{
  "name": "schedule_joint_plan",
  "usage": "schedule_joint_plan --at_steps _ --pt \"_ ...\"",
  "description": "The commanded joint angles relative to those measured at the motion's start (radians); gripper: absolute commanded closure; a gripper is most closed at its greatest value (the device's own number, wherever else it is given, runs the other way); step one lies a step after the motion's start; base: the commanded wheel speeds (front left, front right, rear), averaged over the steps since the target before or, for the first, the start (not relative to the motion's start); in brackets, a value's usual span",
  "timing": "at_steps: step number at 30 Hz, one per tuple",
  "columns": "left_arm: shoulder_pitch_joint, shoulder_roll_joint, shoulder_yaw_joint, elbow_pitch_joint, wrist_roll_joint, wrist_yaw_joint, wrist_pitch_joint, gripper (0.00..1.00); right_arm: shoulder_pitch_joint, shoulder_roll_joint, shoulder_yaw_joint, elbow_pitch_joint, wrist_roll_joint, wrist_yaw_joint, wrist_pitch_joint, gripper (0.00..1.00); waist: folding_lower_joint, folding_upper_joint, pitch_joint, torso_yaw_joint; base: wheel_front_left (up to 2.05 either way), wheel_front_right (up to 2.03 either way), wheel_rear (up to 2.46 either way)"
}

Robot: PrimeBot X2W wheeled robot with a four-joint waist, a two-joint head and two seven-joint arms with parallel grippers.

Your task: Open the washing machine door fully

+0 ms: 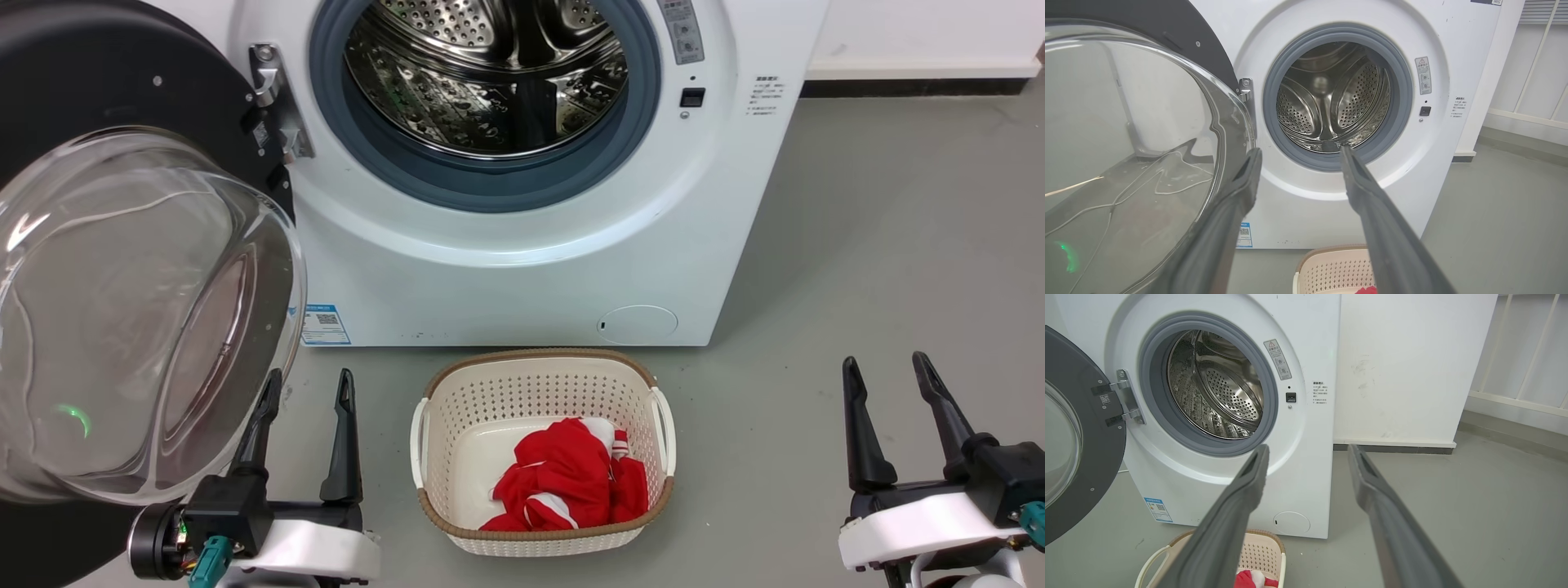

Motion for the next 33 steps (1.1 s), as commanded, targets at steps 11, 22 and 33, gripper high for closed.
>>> schedule_joint_plan --at_steps 11,22,33 --pt "-0.017 -0.001 0.006 0.012 0.002 0.003 -0.002 0.0 -0.007 0.001 -0.001 0.005 0.007 -0.001 -0.008 0.0 0.0 0.0 0.009 -0.007 0.0 0.0 0.0" --pt "0.003 -0.001 0.004 0.032 -0.005 0.0 0.001 1.0 0.001 0.0 0.0 0.03 0.013 0.0 -0.008 1.0 0.0 0.0 0.012 -0.01 0.0 0.0 0.0" --pt "-0.018 -0.001 0.025 0.064 -0.234 -0.016 0.058 1.0 -0.018 0.0 -0.006 0.059 0.246 0.0 0.042 1.0 0.0 0.0 0.008 -0.009 0.0 0.0 0.0"
